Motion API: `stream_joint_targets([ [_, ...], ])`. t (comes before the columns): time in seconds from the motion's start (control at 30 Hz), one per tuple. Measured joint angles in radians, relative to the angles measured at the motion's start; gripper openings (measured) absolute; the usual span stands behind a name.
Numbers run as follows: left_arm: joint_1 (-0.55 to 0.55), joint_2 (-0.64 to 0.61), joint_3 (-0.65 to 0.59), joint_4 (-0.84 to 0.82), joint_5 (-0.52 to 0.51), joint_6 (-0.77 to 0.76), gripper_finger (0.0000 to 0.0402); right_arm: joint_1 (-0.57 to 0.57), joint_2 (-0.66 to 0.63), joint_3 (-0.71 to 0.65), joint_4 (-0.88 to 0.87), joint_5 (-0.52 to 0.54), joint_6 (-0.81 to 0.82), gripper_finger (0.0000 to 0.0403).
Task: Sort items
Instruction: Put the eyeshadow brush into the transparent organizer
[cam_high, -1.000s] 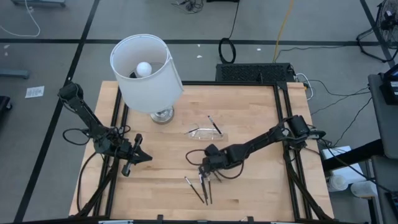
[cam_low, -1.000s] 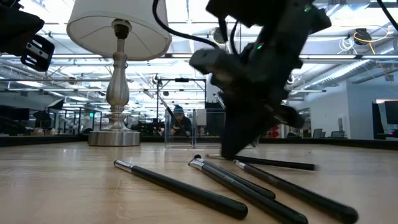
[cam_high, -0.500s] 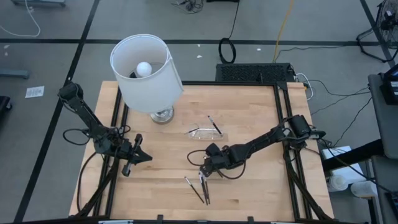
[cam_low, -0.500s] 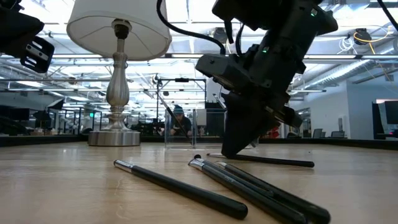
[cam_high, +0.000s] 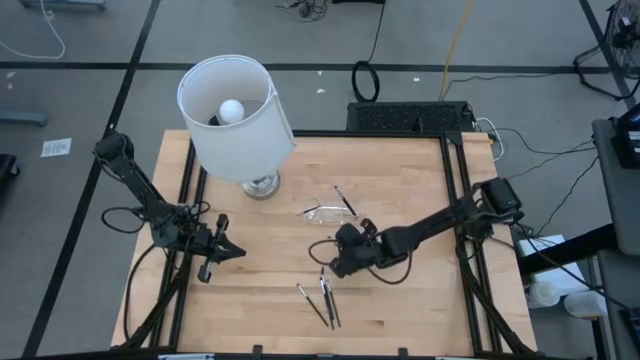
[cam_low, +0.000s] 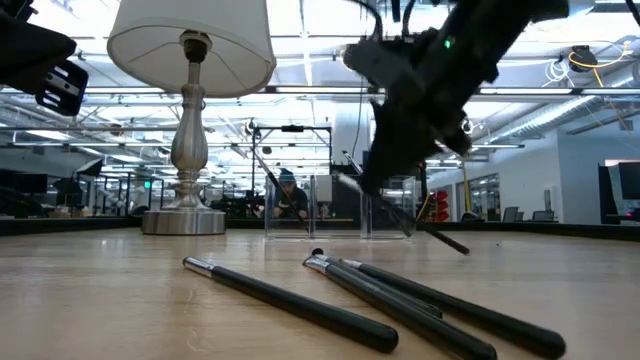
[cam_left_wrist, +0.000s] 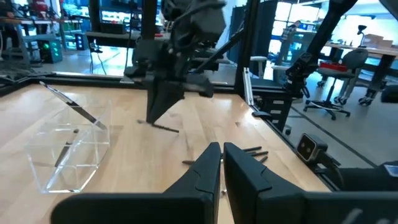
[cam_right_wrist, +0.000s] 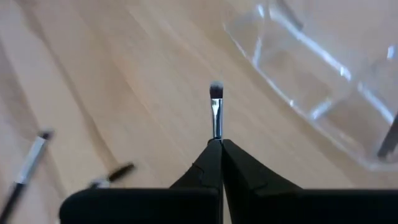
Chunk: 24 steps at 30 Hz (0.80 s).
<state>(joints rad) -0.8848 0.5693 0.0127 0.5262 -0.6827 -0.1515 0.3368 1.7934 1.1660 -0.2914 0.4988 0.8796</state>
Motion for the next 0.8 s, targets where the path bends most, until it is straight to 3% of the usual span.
stream_joint_targets([
  [0.27, 0.000, 0.000, 0.000, 0.000, 0.000, 0.033, 0.0026, 0.047, -0.056, 0.002, 0.158, 0.078, -0.224, 0.0001],
  [0.5, 0.000, 0.000, 0.000, 0.006, 0.000, 0.192, 0.0026, 0.064, -0.068, 0.003, 0.353, 0.077, -0.538, 0.0000],
  [0.63, 0.041, 0.000, -0.001, 0.186, -0.031, 0.312, 0.0026, 0.057, -0.069, 0.003, 0.449, 0.077, -0.679, 0.0000],
  [0.7, 0.081, 0.000, 0.008, 0.273, 0.014, 0.391, 0.0026, 0.057, -0.069, 0.003, 0.488, 0.076, -0.718, 0.0000],
  [0.8, 0.137, 0.000, 0.057, 0.259, 0.126, 0.450, 0.0026, 0.070, -0.069, 0.003, 0.557, 0.077, -0.754, 0.0000],
])
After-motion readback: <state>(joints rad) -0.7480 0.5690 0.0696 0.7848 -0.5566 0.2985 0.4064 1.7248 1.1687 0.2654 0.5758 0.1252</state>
